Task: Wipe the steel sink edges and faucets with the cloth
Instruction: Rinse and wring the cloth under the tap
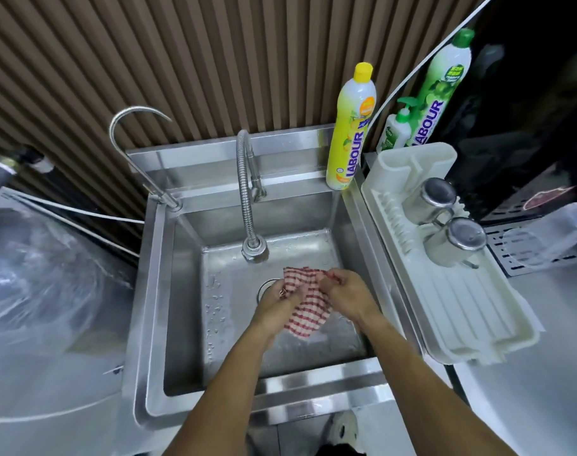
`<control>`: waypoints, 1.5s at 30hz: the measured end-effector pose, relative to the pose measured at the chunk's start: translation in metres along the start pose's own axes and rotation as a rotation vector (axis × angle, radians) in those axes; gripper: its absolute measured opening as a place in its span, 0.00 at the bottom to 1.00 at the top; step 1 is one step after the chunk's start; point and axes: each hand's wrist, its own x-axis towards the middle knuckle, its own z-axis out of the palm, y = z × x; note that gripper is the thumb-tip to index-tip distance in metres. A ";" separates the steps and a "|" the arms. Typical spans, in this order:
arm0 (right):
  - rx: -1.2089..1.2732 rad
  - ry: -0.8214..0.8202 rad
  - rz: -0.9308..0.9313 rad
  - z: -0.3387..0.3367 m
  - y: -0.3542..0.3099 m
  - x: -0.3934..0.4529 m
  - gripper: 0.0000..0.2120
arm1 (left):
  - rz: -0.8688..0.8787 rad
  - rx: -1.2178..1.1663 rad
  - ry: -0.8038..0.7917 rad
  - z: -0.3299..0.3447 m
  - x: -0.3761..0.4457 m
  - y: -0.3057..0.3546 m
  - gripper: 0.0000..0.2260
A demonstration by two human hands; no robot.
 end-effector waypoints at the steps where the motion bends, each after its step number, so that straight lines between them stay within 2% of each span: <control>1: -0.084 0.024 -0.031 -0.001 -0.002 -0.002 0.13 | 0.007 0.006 0.016 -0.003 -0.002 0.002 0.13; 4: -0.182 0.017 -0.076 -0.003 -0.011 -0.012 0.13 | -0.052 -0.075 -0.023 -0.010 -0.014 0.012 0.13; 7: -0.112 -0.022 -0.090 -0.003 -0.022 -0.020 0.13 | -0.097 -0.219 -0.106 -0.016 -0.026 0.016 0.16; 12: 0.316 -0.221 0.076 -0.010 -0.036 -0.026 0.14 | -0.095 -0.385 -0.180 -0.021 -0.038 0.019 0.17; 17: 0.651 -0.327 0.154 -0.020 -0.046 -0.033 0.16 | -0.155 -0.644 -0.074 -0.036 -0.034 0.017 0.20; 19: 0.766 -0.342 0.171 -0.017 -0.044 -0.033 0.13 | -0.183 -0.825 -0.036 -0.046 -0.032 0.009 0.27; 22: 0.980 -0.337 0.193 -0.004 -0.037 -0.026 0.05 | -0.349 -1.037 -0.024 -0.045 -0.035 -0.017 0.37; 25: 1.007 -0.337 0.190 0.010 -0.029 -0.022 0.04 | -0.407 -0.925 -0.148 -0.028 -0.040 -0.036 0.40; 27: 0.964 -0.315 0.186 0.012 -0.023 -0.022 0.02 | -0.354 -0.845 -0.112 -0.023 -0.037 -0.026 0.34; 29: 0.949 -0.330 0.164 0.009 -0.015 -0.022 0.10 | -0.272 -0.731 -0.048 -0.026 -0.033 -0.008 0.26; 31: 0.965 -0.338 0.165 0.002 -0.013 -0.025 0.20 | -0.224 -0.570 -0.063 -0.035 -0.028 0.014 0.22; 33: 0.956 -0.336 0.183 -0.003 -0.013 -0.028 0.24 | -0.191 -0.456 -0.097 -0.042 -0.026 0.032 0.18; 37: 0.709 -0.444 0.347 -0.002 -0.014 -0.027 0.37 | -0.121 -0.330 -0.122 -0.047 -0.025 0.049 0.12; 38: 0.628 -0.471 0.381 0.000 -0.016 -0.026 0.35 | -0.104 -0.295 -0.121 -0.047 -0.024 0.050 0.13; 41: 0.473 -0.470 0.435 0.004 -0.021 -0.025 0.17 | -0.130 -0.179 -0.162 -0.051 -0.023 0.049 0.14; 45: 0.589 -0.289 0.354 0.002 -0.021 -0.018 0.11 | -0.172 -0.055 -0.113 -0.059 -0.018 0.040 0.15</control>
